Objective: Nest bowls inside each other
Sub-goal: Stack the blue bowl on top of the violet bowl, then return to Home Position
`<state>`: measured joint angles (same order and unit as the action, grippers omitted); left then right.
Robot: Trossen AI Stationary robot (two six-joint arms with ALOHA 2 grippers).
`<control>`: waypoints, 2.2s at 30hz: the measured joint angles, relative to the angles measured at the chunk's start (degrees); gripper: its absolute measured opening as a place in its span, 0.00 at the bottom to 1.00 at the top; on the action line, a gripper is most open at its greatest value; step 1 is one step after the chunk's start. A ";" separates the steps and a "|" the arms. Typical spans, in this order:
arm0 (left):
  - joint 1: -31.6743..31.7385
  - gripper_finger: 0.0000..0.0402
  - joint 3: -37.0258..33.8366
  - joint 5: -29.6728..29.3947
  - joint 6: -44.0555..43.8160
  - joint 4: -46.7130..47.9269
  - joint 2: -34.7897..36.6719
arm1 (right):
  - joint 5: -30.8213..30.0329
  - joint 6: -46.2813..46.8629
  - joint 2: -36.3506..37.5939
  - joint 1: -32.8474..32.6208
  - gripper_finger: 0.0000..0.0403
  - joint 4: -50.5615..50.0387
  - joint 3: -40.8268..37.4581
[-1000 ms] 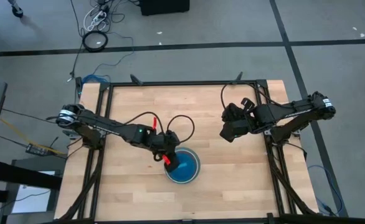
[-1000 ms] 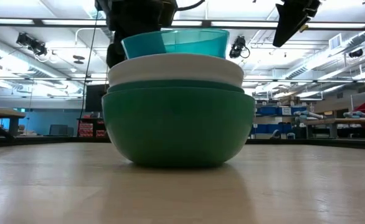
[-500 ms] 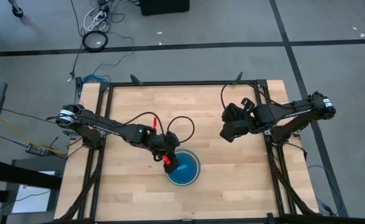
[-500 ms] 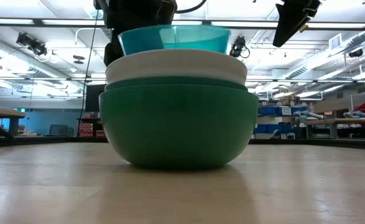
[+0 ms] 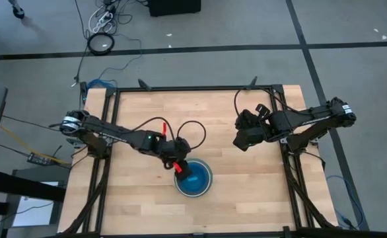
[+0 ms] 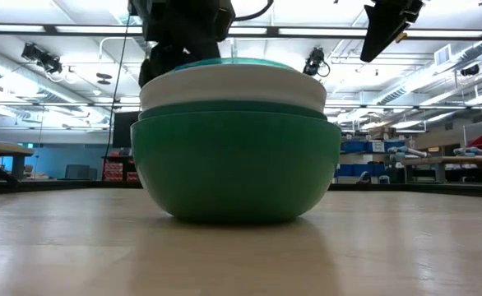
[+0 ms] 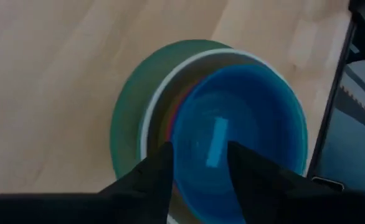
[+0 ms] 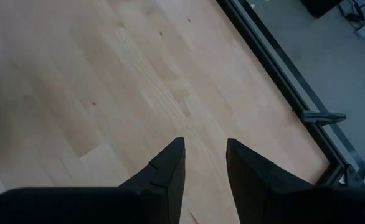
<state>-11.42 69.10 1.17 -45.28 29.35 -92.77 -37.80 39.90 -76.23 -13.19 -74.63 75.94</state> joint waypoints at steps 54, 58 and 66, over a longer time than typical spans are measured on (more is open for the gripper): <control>10.31 0.39 -28.00 -33.01 45.09 -22.24 67.27 | 46.66 -44.99 56.03 15.56 0.26 46.71 -20.83; 10.30 0.39 -39.29 -32.99 44.76 -29.22 71.60 | 44.90 -42.82 64.14 15.56 0.26 51.38 -33.14; 10.16 0.39 -58.22 -29.10 44.02 -43.65 77.41 | 44.94 -40.06 76.28 15.56 0.26 62.15 -55.84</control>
<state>-1.27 10.88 -27.93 -1.26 -14.30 -15.36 7.14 -0.16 0.05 2.37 -12.47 20.10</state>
